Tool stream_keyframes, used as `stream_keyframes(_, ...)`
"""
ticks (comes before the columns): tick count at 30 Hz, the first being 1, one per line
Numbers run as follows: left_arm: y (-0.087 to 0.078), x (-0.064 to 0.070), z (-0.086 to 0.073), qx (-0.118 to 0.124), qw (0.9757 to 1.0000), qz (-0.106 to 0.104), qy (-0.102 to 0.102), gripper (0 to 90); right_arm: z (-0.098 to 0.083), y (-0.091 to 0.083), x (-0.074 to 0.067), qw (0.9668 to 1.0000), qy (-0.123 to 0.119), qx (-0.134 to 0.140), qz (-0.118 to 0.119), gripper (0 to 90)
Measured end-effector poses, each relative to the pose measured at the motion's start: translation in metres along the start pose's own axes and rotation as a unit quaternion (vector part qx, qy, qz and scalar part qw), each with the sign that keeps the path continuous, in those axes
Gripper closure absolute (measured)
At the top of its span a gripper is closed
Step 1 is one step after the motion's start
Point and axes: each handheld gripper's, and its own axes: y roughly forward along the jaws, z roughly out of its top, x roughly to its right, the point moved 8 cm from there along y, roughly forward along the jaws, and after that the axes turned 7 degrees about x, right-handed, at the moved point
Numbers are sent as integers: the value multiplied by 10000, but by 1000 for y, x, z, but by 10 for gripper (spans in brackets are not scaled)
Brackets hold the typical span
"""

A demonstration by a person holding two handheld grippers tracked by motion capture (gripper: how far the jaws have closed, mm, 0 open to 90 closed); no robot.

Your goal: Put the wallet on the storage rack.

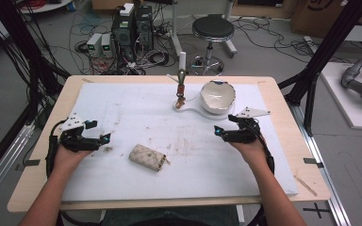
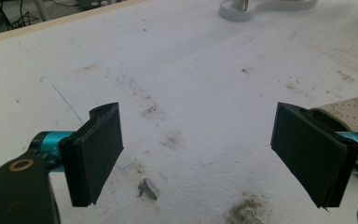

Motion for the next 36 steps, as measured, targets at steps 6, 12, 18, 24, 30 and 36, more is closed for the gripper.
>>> stream_keyframes(6, -2, 3, -1, -97, 9999, -36, 115, 165, 3, 3, -4, 10000, -49, 23, 46, 209)
stream_keyframes(12, -8, 3, -3, -63, 9999, 6, 101, 165, 6, 15, -19, 9995, -153, -50, 288, 209)
stream_keyframes(18, -15, -1, -6, -71, 9999, 94, 76, 165, 13, 25, -41, 9980, -270, -42, 572, 209)
stream_keyframes(24, -20, -2, -7, -57, 9998, 155, 68, 165, 15, 40, -69, 9949, -415, -189, 898, 206)
stream_keyframes(30, -24, -3, -9, -74, 9998, 172, 40, 165, 15, 55, -108, 9895, -659, -405, 1224, 204)
stream_keyframes(36, -27, -3, -10, -62, 9998, 200, 57, 165, 11, 68, -146, 9827, -898, -565, 1520, 199)
